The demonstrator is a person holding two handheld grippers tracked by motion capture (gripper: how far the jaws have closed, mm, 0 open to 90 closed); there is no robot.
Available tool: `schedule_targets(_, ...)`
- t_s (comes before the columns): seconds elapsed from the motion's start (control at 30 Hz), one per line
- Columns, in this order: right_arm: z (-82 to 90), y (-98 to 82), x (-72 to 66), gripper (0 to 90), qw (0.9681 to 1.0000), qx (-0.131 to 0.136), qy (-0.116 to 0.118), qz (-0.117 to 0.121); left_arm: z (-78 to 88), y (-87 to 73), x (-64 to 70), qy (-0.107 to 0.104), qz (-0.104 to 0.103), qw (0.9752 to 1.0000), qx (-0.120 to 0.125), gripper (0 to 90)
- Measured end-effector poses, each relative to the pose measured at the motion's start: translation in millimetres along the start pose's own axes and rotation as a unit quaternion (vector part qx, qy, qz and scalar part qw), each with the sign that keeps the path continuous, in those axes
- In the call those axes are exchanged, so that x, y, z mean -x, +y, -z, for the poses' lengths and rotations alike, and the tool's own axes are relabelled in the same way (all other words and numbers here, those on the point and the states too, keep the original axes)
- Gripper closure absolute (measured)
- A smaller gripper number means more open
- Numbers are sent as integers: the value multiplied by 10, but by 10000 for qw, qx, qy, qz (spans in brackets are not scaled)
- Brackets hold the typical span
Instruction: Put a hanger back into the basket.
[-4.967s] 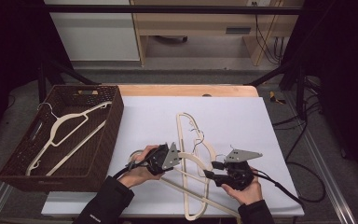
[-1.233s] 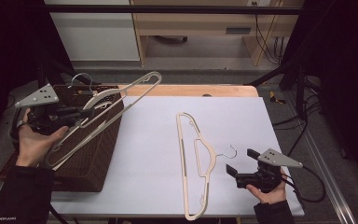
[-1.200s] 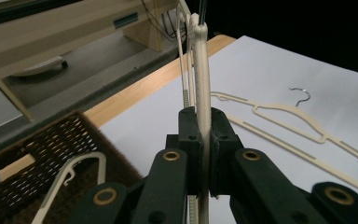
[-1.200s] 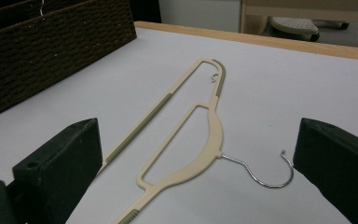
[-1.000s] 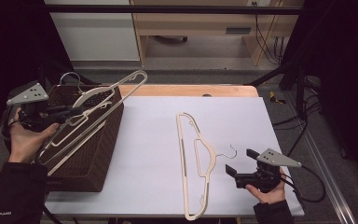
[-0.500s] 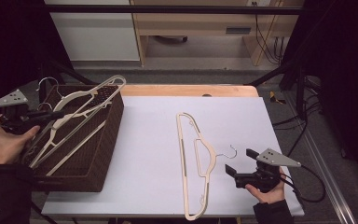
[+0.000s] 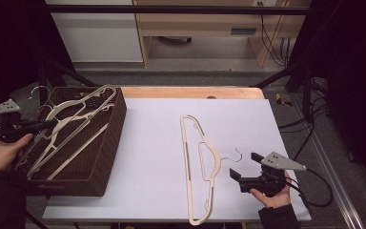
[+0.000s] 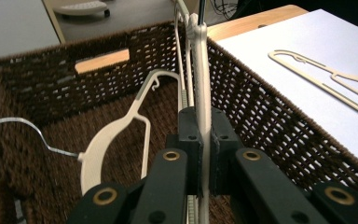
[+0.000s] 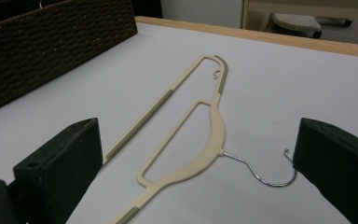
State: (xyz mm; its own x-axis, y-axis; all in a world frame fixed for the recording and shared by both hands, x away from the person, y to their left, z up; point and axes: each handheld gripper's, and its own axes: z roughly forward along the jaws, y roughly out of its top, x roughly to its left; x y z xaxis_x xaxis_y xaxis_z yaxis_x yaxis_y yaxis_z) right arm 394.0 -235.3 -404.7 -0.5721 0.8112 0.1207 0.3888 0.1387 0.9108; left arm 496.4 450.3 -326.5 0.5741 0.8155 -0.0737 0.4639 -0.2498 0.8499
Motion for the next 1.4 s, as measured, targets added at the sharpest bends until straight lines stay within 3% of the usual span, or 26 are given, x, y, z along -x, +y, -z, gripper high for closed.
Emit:
schedule_targets(0.2, 1, -3, 2, 19, 10000, -48, 18, 31, -157, -53, 73, -44, 8, 9996, -266, 859)
schedule_targets(0.47, -1, -1, -2, 18, 10000, -45, 28, 22, -374, -247, 38, -6, 413, 9974, -593, 852)
schedule_targets(0.6, -4, -3, -3, 19, 10000, -63, 24, 42, -458, -317, 19, 200, 494, 9951, -831, 841)
schedule_targets(0.73, -10, -2, -6, 19, 10000, -58, 18, 22, -445, -353, -16, 533, 709, 9915, -947, 822)
schedule_targets(0.8, -15, -3, -6, 19, 10000, -65, 15, 29, -424, -353, -19, 790, 727, 9901, -903, 786)
schedule_targets(0.87, -17, -2, -6, 19, 10000, -67, 13, 24, -391, -342, -20, 1098, 802, 9869, -864, 734)
schedule_targets(0.9, -17, -2, -6, 20, 10000, -66, 10, 21, -391, -342, -20, 1098, 802, 9869, -864, 712)
schedule_targets(0.93, -16, -2, -5, 21, 10000, -63, 5, 19, -345, -335, -17, 1277, 753, 9854, -832, 697)
schedule_targets(1.0, -11, -1, -4, 21, 10000, -59, 11, 17, -284, -320, -1, 1408, 708, 9847, -745, 648)
schedule_targets(1.23, -10, -3, -4, 21, 10000, -67, -4, 22, -129, -249, 220, 1331, 532, 9896, -127, 538)
schedule_targets(1.4, -10, -3, -3, 20, 10000, -66, -19, 19, -93, -201, 445, 1074, 414, 9927, 349, 415)
